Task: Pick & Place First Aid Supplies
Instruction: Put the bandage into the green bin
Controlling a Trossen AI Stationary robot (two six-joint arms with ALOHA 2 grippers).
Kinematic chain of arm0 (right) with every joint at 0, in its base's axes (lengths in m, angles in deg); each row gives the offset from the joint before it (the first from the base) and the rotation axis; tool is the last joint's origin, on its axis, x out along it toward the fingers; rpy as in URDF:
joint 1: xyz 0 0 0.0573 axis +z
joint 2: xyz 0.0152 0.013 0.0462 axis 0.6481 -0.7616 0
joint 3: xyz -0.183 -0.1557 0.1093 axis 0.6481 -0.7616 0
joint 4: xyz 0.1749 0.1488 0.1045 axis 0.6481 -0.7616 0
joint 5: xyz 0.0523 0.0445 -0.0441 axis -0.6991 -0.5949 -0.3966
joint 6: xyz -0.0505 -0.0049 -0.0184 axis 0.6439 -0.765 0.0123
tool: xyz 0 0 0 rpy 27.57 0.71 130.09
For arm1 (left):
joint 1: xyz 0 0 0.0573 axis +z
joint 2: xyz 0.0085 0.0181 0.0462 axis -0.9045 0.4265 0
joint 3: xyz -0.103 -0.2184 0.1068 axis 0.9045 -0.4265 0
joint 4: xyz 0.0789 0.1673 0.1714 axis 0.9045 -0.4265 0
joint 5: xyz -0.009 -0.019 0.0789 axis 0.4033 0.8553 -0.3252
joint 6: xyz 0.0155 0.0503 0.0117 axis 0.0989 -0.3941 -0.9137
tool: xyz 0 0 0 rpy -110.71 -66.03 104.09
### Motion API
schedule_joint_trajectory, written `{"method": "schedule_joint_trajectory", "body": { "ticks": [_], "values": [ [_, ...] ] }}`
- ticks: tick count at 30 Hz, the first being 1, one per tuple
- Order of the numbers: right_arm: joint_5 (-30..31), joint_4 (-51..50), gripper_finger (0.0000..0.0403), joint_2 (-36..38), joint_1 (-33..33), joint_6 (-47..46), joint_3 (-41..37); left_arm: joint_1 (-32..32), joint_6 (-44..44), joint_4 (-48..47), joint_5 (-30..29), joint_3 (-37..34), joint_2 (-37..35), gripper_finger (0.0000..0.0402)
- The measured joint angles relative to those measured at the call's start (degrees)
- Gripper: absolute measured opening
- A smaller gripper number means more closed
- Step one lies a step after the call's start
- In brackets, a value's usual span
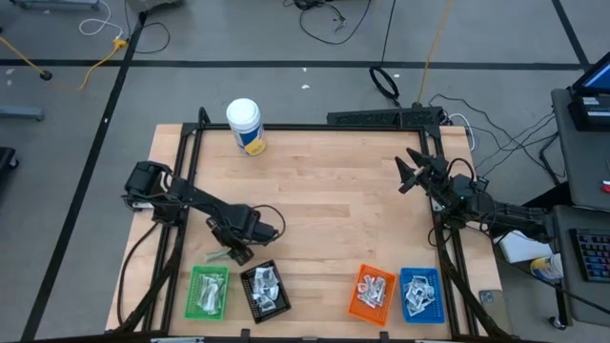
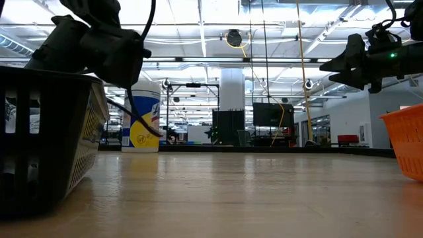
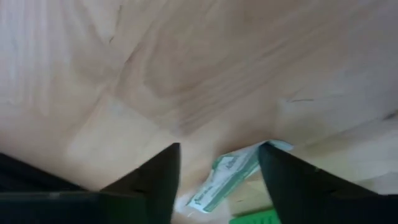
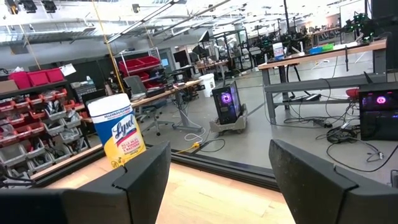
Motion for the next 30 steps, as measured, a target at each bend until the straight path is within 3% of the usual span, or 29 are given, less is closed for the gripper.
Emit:
{"method": "schedule_joint_trajectory", "body": {
  "ticks": [10,12,19,30],
  "values": [
    [0.01,-0.03,0.0267,-0.01,0.0,0.0,-0.01,-0.01,-0.57,6.53,0.91,0.02,-0.09,0.0033],
    [0.0,-0.03,0.0267,-0.02,-0.01,0.0,0.0,0.0,-0.86,6.91,1.05,0.02,-0.11,0.001],
    [0.01,-0.01,0.0267,0.0,0.01,0.0,-0.02,1.32,0.06,5.02,1.25,-0.02,-0.91,0.0003],
    [-0.01,-0.03,0.0267,0.0,0.01,0.0,0.0,8.9,7.84,-5.05,-3.35,-0.01,-15.88,0.0001]
  ]
}}
